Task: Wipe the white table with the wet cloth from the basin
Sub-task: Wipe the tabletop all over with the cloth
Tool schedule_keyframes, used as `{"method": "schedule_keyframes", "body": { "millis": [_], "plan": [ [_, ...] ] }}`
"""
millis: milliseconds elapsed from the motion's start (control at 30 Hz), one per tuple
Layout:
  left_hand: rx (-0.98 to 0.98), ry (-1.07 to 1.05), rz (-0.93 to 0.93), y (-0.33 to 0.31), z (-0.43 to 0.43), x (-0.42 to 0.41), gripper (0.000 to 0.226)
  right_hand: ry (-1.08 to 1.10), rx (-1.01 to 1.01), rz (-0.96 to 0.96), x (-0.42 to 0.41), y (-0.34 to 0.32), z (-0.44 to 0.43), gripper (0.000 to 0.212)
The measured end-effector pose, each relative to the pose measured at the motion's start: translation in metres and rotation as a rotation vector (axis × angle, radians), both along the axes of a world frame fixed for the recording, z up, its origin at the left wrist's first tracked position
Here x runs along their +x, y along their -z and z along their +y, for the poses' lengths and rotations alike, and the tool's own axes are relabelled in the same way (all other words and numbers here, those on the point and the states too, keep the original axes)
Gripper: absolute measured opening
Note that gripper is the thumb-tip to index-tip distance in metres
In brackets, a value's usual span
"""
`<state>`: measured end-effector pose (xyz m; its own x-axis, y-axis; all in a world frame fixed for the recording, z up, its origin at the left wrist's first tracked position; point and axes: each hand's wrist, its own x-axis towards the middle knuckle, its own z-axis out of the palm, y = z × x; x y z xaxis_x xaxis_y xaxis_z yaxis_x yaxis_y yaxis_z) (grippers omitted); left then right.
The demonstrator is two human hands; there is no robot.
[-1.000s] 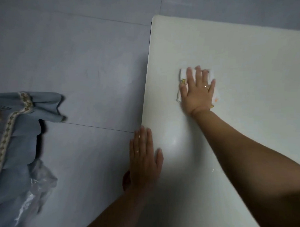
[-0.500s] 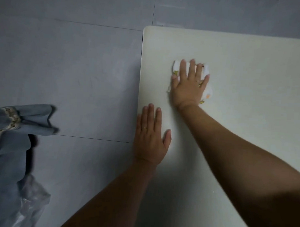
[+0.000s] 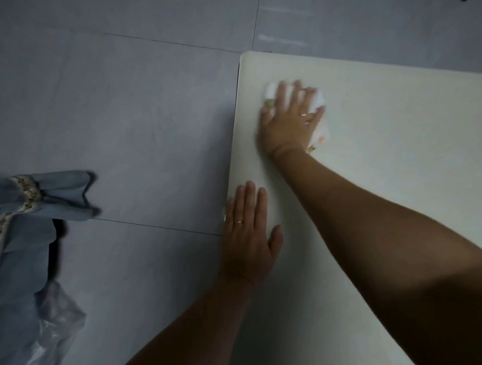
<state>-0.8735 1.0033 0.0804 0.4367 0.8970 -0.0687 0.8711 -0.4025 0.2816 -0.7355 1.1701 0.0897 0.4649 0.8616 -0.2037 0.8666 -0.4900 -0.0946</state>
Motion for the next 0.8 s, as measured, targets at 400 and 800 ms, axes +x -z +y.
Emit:
{"method": "schedule_keyframes", "body": {
  "millis": [400, 800],
  "plan": [
    [0.0, 0.009, -0.053, 0.001, 0.001, 0.001, 0.067, 0.052, 0.027, 0.043, 0.061, 0.0, 0.051, 0.06],
    [-0.003, 0.002, -0.05, -0.001, 0.002, 0.0, 0.066, -0.123, 0.044, 0.014, 0.145, -0.001, 0.024, 0.057]
  ]
}}
